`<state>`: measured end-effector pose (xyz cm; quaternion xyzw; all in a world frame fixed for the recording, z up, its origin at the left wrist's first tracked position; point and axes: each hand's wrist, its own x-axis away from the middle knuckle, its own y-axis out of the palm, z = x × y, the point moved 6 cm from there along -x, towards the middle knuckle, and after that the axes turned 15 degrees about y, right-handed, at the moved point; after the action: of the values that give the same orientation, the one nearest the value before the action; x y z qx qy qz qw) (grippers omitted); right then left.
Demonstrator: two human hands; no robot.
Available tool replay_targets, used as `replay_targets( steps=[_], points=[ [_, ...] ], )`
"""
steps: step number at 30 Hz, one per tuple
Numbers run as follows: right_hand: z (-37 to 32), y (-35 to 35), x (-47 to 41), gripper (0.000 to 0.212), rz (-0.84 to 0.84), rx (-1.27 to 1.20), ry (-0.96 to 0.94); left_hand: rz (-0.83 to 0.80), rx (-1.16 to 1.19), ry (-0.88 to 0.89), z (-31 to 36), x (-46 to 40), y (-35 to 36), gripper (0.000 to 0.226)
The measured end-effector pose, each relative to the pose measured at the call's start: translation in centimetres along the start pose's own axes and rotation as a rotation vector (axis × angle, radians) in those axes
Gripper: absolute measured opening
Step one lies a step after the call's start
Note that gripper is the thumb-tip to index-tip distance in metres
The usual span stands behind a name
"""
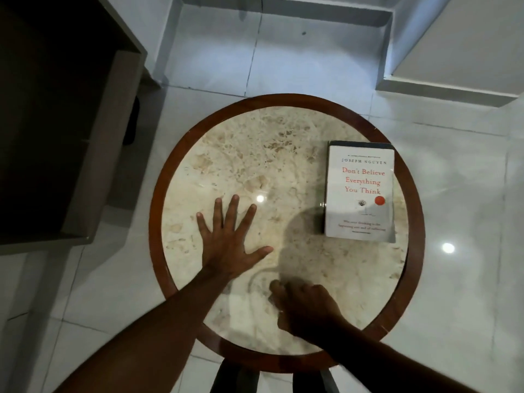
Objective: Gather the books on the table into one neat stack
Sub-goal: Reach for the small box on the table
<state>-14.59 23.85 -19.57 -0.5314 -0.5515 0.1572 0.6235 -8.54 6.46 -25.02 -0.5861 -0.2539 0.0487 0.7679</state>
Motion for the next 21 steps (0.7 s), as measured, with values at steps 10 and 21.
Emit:
replay_targets(
  steps=[10,21],
  points=[
    [-1.0,-13.2,-17.1,0.060,0.225,-0.495,0.352,0.055,0.081,0.033,-1.4,2.2,-0.3,0.102],
    [-2.5,-17.6,-27.9,0.072,0.295,-0.475,0.408,0.080,0.019,0.005,-3.7,2.7,-1.2,0.105]
  ],
)
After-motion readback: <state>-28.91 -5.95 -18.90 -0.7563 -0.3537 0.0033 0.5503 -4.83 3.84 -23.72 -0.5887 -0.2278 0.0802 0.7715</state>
